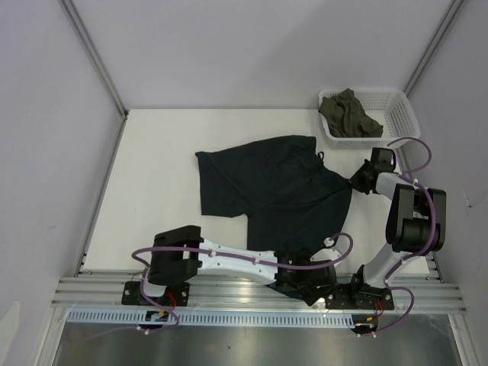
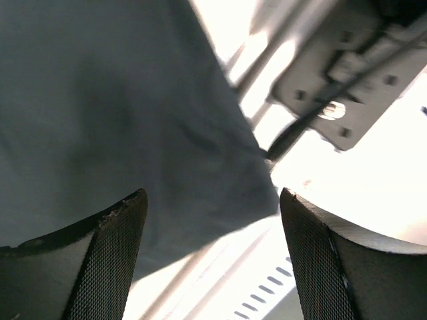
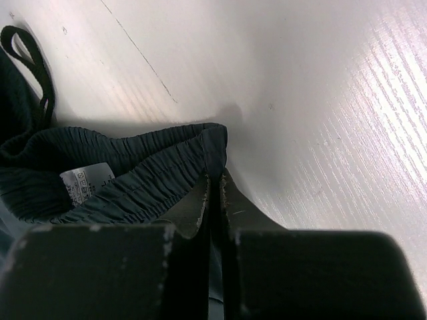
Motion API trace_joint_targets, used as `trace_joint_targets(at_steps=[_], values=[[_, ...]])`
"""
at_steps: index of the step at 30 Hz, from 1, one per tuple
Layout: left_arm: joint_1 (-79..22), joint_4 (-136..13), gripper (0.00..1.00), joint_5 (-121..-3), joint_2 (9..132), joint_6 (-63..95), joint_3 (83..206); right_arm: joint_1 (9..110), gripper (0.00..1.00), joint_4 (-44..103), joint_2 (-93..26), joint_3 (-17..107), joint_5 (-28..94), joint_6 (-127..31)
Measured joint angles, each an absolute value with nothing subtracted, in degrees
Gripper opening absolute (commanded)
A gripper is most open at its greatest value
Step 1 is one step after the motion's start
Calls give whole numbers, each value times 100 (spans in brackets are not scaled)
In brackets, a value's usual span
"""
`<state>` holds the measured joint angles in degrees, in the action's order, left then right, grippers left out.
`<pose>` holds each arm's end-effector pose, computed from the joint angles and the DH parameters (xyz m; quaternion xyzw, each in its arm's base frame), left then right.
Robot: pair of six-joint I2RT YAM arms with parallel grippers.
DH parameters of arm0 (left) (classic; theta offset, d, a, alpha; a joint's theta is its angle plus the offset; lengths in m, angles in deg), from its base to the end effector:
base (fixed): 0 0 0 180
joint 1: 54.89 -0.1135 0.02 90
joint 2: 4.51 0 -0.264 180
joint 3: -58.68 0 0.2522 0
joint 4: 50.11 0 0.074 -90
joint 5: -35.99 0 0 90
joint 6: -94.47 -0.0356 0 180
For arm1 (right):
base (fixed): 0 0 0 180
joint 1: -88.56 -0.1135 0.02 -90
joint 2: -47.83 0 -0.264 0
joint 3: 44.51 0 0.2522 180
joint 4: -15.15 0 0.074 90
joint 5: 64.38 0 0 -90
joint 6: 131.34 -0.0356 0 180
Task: Fold and stack the shorts
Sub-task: Fold the shorts
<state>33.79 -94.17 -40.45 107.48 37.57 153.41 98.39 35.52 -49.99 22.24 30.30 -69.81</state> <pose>0.0178 -0.4115 0.1882 0.4227 0.8647 -0.1592 0.2196 0.3357 -0.0552 0.1593 0.2967 0.8954 0.0915 0.3193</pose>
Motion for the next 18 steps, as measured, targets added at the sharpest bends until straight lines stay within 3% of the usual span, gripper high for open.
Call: trace_joint_targets(at_steps=[9, 18], values=[[3652, -9380, 77, -4259, 10748, 3860, 15408, 9837, 0, 3557, -4999, 2224, 3022, -6981], [3657, -9358, 61, -4182, 10820, 3902, 15467, 9837, 0, 3572, -4981, 2224, 3017, -6983]])
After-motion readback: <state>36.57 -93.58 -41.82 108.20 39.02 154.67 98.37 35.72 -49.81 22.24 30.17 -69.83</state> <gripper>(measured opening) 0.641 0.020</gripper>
